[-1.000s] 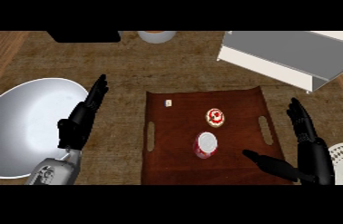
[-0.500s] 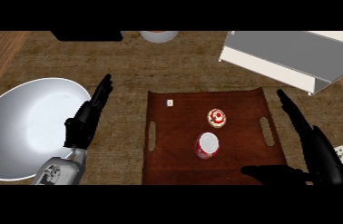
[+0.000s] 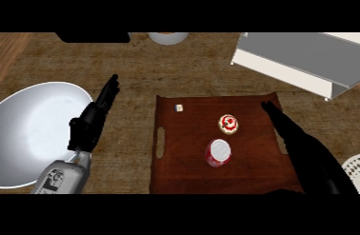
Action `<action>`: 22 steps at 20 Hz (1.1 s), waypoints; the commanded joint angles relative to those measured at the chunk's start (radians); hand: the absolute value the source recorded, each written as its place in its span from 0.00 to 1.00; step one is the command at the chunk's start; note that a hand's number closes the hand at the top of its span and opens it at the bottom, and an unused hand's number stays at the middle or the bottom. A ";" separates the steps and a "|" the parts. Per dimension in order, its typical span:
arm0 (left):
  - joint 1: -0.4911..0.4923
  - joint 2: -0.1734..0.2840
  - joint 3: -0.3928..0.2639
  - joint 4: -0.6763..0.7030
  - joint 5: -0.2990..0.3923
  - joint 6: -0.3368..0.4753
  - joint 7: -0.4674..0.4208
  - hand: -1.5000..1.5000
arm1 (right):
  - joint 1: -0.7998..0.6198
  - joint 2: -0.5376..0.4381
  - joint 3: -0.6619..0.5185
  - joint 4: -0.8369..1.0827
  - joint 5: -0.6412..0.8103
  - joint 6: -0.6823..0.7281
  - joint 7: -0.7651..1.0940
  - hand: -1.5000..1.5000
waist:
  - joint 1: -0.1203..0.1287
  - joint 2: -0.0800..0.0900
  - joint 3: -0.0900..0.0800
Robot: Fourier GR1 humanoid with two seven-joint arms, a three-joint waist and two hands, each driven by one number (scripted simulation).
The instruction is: Pick the can from the tray and place it in the tiered shelf
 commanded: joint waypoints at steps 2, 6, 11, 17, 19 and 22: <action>0.005 -0.033 0.006 0.047 -0.019 0.007 -0.044 0.50 | -0.143 0.103 0.027 0.041 0.020 0.120 0.226 0.00 | -0.001 0.004 0.000; -0.032 0.009 0.058 0.034 0.010 -0.042 -0.013 0.50 | -0.202 0.216 0.072 0.027 0.108 0.124 0.318 0.00 | -0.005 0.002 0.000; 0.010 -0.029 0.028 0.015 -0.022 -0.017 -0.019 0.50 | -0.162 0.258 0.108 0.051 0.182 0.145 0.310 0.00 | -0.010 0.001 0.000; -0.026 -0.038 0.053 0.027 -0.019 -0.025 0.016 0.50 | -0.132 0.287 0.039 0.061 0.208 0.192 0.268 0.00 | -0.014 0.002 0.001; -0.013 -0.068 0.013 0.022 -0.060 0.000 0.005 0.50 | -0.159 0.369 0.091 0.076 0.260 0.202 0.328 0.00 | -0.012 0.001 0.000; 0.042 -0.028 0.058 0.034 -0.027 -0.050 -0.059 0.50 | -0.112 0.416 0.127 0.149 0.348 0.162 0.266 0.00 | -0.009 0.002 0.000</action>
